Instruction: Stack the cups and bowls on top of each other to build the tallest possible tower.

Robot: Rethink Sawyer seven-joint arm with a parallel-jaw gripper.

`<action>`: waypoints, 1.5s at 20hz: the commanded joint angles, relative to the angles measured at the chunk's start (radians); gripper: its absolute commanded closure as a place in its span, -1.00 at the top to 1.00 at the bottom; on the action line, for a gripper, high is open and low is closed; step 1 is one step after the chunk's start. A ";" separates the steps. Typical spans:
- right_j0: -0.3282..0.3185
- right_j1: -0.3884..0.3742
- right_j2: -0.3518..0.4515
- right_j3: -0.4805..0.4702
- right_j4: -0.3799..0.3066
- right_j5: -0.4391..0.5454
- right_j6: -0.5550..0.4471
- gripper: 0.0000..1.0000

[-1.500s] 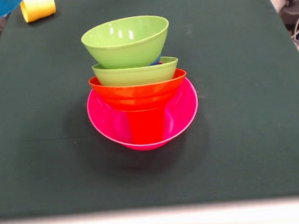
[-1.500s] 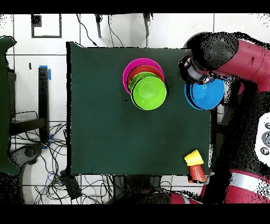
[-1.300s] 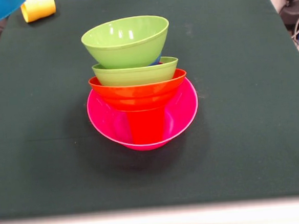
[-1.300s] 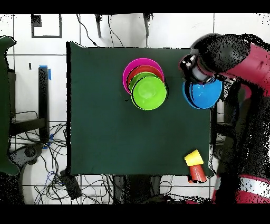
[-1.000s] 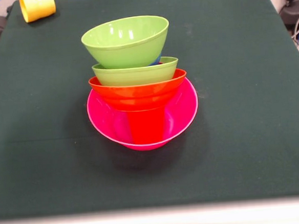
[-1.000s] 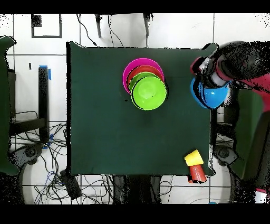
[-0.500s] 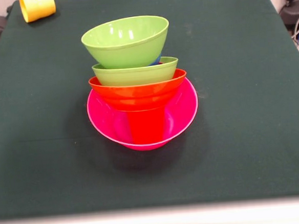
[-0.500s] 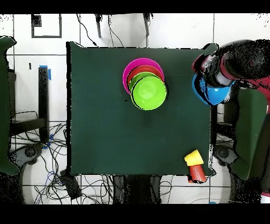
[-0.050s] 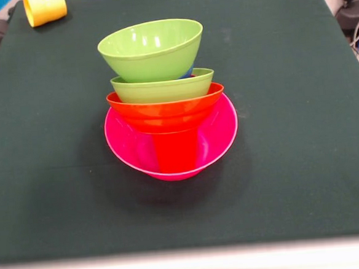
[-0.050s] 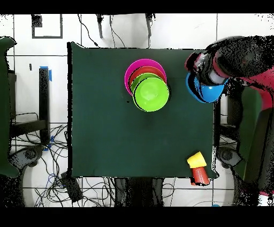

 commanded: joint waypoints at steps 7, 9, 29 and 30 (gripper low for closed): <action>0.082 -0.006 0.061 0.105 -0.017 -0.032 -0.046 -1.00; 0.096 -0.012 0.045 0.095 -0.026 -0.021 -0.027 -1.00; 0.198 -0.091 -0.048 0.174 -0.046 -0.041 0.081 -1.00; 0.214 -0.103 -0.066 0.163 -0.067 -0.031 0.091 -1.00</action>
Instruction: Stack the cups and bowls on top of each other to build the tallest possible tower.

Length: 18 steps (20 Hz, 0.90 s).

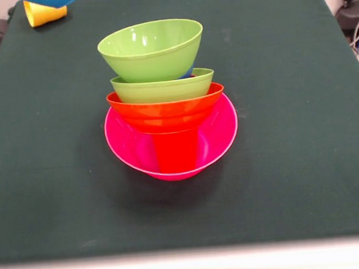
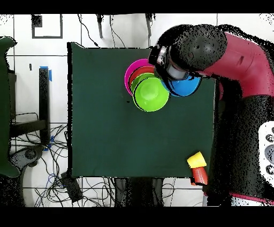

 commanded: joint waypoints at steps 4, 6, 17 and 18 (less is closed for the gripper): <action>0.077 -0.032 -0.057 0.129 -0.070 -0.088 0.097 -1.00; 0.092 -0.033 -0.067 0.121 -0.071 -0.088 0.103 -1.00; 0.164 -0.045 -0.143 0.118 -0.112 -0.172 0.119 -1.00; 0.173 -0.046 -0.154 0.112 -0.118 -0.174 0.123 -1.00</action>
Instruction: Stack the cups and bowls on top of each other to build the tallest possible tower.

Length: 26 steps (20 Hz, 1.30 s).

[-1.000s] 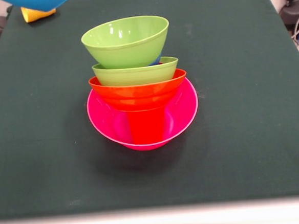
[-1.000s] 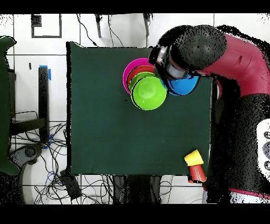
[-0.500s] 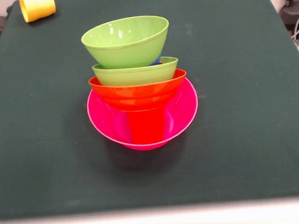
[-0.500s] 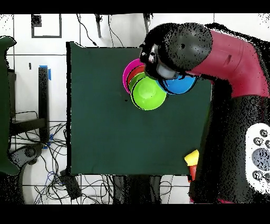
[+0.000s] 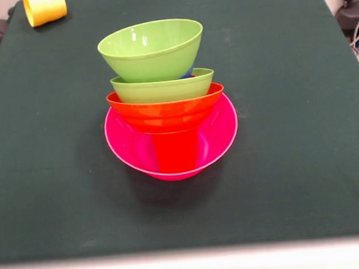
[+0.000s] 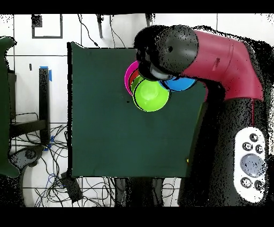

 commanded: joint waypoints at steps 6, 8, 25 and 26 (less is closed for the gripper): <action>0.083 0.002 -0.078 0.130 -0.069 -0.096 0.137 -1.00; 0.088 0.008 -0.085 0.127 -0.061 -0.105 0.136 -1.00; 0.137 0.046 -0.135 0.112 -0.027 -0.122 0.158 -1.00; 0.138 0.048 -0.137 0.114 -0.025 -0.127 0.159 -1.00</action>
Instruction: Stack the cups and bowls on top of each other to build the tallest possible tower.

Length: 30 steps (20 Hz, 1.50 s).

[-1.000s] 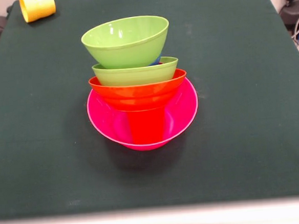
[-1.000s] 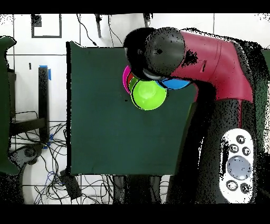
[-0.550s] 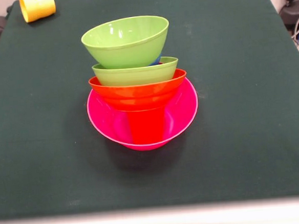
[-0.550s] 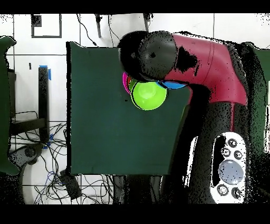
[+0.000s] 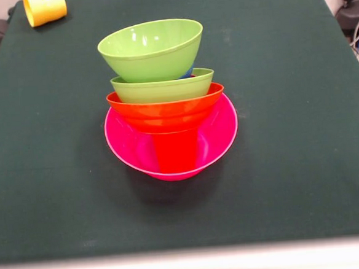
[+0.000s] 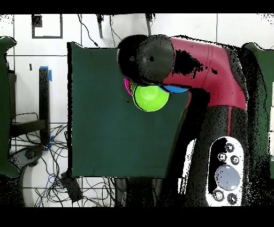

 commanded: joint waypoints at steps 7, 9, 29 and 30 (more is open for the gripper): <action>0.029 0.066 0.002 0.122 -0.003 -0.089 0.160 -1.00; 0.028 0.069 0.002 0.123 -0.003 -0.094 0.160 -1.00; 0.033 0.113 -0.002 0.131 0.019 -0.172 0.154 -1.00; 0.032 0.115 -0.002 0.131 0.021 -0.175 0.151 -1.00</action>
